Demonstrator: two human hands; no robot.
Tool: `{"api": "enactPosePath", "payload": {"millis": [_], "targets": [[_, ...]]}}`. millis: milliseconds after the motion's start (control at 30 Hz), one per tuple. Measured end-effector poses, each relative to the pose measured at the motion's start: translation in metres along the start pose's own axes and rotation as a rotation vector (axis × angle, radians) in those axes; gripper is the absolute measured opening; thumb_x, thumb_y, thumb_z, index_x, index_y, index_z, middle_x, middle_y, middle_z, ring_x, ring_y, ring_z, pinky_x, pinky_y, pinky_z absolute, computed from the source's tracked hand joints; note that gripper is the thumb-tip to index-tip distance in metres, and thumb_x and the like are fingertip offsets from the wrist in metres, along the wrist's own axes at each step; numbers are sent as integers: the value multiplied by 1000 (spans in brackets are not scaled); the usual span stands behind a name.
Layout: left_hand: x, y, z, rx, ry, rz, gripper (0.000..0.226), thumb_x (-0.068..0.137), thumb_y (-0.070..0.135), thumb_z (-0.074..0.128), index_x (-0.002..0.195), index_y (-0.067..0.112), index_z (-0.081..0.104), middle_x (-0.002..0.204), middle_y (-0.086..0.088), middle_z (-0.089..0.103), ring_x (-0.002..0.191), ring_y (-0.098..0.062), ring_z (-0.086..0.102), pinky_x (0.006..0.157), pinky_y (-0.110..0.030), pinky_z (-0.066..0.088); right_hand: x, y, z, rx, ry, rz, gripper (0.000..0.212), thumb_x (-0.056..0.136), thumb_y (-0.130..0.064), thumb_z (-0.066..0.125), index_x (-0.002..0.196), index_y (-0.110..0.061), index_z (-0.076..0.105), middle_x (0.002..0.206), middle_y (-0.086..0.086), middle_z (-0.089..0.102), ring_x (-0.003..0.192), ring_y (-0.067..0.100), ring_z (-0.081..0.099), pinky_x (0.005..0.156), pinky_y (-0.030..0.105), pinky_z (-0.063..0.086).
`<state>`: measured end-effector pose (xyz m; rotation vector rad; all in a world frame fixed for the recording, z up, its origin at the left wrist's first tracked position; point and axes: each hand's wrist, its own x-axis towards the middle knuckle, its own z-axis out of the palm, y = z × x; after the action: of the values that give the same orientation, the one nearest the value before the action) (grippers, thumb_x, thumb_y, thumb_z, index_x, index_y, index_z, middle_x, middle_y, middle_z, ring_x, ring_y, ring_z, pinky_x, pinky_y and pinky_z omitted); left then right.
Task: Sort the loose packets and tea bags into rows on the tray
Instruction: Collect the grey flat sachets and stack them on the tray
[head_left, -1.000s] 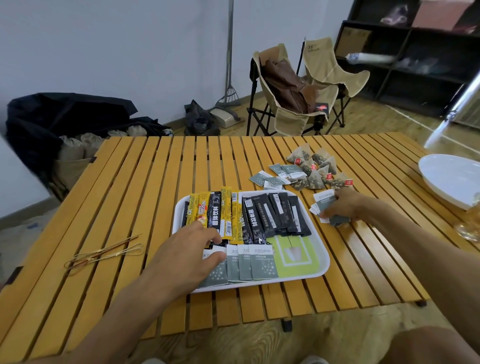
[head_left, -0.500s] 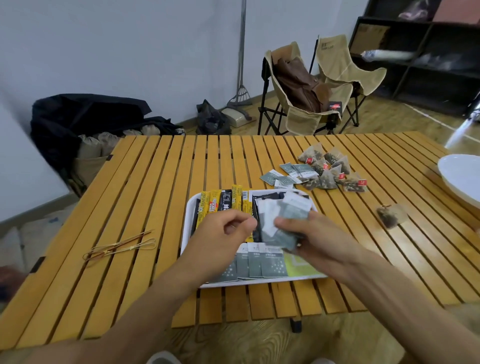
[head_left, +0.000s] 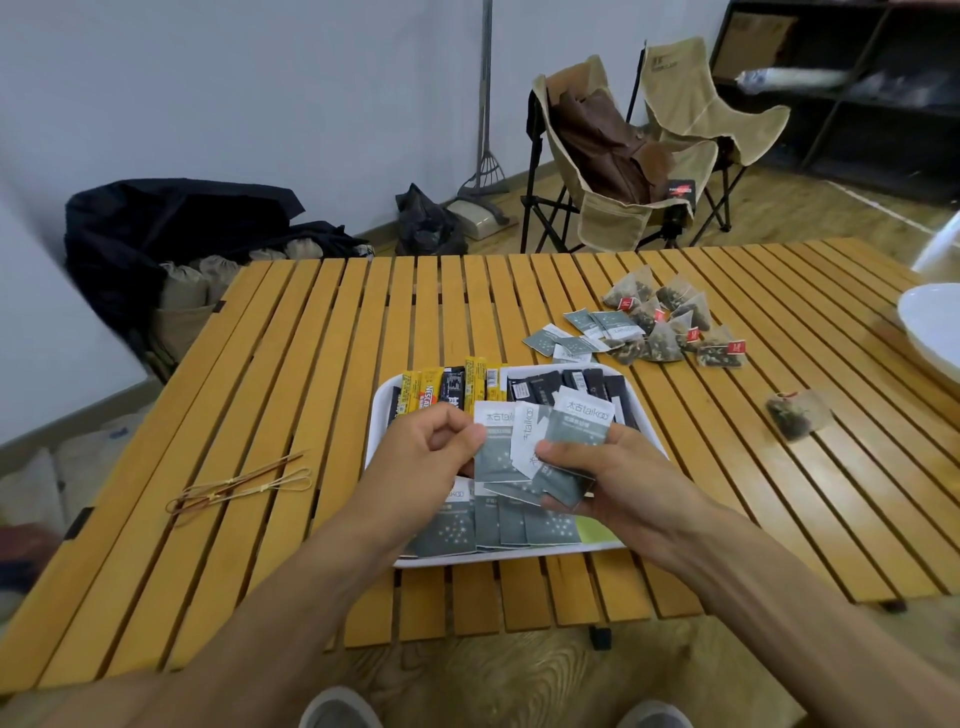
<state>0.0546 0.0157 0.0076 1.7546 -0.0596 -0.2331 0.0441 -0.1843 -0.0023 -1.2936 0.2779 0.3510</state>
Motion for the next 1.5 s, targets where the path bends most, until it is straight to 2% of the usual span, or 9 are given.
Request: {"api": "enactPosePath", "payload": {"millis": [167,300,467,700,1067,1167,1300,1400,1500], "targets": [[-1,0,-1,60,38,10,16,99,17,57,87,9,66,68,3,74,52,2,59,51,-11,44,-1,0,-2,-8,31,14,31,86,-6,76,115,-9,68,108,9,78,102,29,74,67,34,62],[-1,-2,-17,205,117,20,10,95,20,63,87,16,65,70,2,75,58,-1,64,61,-24,44,1,-3,-7,-1,122,1,32,85,-5,77,115,-6,67,106,12,77,96,30,76,61,31,60],[-9,-15,-24,424,31,-25,13,92,24,68,96,31,58,73,10,74,63,1,65,56,-23,44,3,-8,-16,2,200,-25,28,86,-2,75,112,-9,67,105,11,77,86,24,76,58,30,60],[-8,-27,-18,655,77,94,26,88,18,68,95,38,52,68,13,67,64,-1,62,50,-13,40,0,-2,-11,-53,166,-29,23,88,-4,73,109,-10,66,104,10,77,93,27,76,58,29,60],[-8,-36,-14,868,92,183,23,88,27,69,100,33,50,63,7,61,64,-4,57,55,-25,44,3,14,0,-169,78,-16,15,90,-3,72,104,-9,71,93,7,80,79,21,77,60,29,60],[-7,-32,-12,728,128,258,9,92,31,64,90,35,55,66,8,61,64,-4,57,52,-16,40,4,15,2,-153,34,-33,16,90,-3,72,105,-8,71,94,7,80,81,23,78,64,31,61],[-4,-24,-5,447,62,218,3,91,32,67,90,33,65,79,8,64,69,-1,56,61,-11,46,3,14,4,-152,-14,-42,17,90,-4,71,107,-8,72,98,7,80,85,23,77,71,36,63],[-1,-22,-4,438,40,174,9,90,27,69,89,32,61,74,7,67,63,2,57,57,-13,42,2,13,3,-170,-13,-51,15,91,-3,70,105,-8,72,97,8,80,86,27,77,71,37,64],[-3,-24,-1,519,-14,157,24,90,26,69,102,36,51,73,17,69,67,6,60,58,-17,40,2,13,3,-222,40,-62,13,91,-1,69,102,-8,71,94,9,79,77,23,76,63,33,63]]}}
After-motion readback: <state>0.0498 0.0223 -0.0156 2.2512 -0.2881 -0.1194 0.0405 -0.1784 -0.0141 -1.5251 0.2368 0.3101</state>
